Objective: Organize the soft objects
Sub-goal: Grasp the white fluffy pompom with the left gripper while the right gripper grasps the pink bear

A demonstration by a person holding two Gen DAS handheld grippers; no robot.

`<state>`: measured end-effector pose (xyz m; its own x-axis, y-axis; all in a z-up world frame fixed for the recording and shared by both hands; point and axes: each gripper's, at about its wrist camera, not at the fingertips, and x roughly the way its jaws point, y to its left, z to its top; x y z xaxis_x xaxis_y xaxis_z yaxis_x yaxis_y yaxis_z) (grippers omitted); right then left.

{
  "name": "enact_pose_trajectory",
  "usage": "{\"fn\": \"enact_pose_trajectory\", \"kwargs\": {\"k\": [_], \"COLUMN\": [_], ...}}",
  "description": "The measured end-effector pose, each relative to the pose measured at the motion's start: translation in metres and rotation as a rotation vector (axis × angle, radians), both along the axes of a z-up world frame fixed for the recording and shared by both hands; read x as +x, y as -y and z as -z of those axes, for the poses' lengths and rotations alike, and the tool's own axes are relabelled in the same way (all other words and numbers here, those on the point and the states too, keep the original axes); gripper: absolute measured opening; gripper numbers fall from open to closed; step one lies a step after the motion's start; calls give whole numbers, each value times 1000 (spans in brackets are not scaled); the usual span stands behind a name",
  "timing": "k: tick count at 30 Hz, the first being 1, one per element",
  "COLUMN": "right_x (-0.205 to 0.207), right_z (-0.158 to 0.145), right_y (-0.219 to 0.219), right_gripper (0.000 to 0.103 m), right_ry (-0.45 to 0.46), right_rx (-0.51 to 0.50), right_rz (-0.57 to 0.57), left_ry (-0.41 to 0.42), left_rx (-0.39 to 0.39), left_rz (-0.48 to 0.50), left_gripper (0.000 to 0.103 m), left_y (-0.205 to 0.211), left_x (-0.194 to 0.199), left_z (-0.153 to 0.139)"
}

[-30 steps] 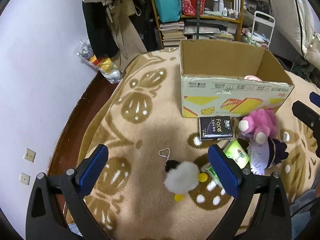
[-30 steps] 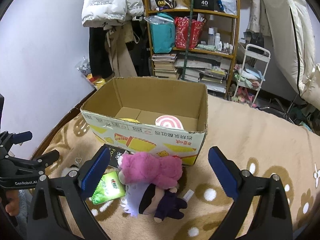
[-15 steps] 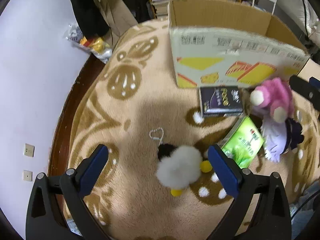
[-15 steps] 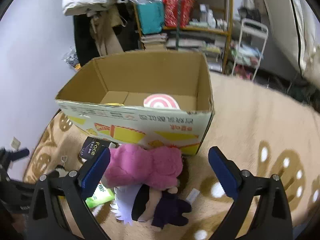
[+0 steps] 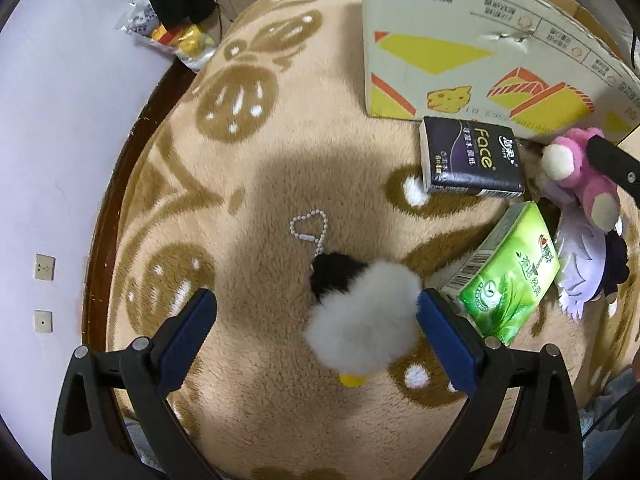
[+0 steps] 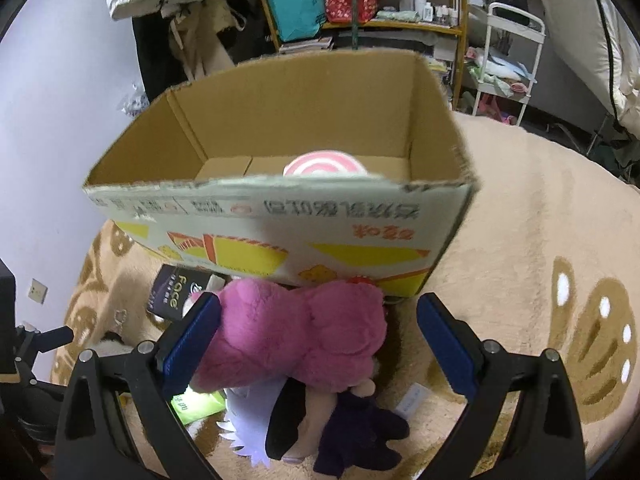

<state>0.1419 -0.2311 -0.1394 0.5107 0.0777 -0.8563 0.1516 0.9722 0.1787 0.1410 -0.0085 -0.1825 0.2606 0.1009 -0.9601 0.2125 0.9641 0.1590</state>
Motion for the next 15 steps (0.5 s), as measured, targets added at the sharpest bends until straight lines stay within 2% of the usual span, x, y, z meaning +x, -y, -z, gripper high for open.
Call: {"fn": "enact_pose_trajectory", "kwargs": {"k": [5,9,12,15], "right_x": [3,6,7,7], "right_z": [6,9,15,19], "right_y": [4,4,4,6], "right_gripper": [103,103,103,103], "right_ry": [-19,-38,-60,-72], "right_rx": [36,16,39,71], "right_rz": [4,-1,-6,-1], "left_ry": [-23,-42,-49,-63], "left_rx": [63,43,34,18], "left_rz": [6,-2,-14,-34], "left_gripper": [99,99,98,93], "left_y": [0,-2,-6,-10], "left_x": [1,2,4,5], "left_z": [10,14,17,19]}}
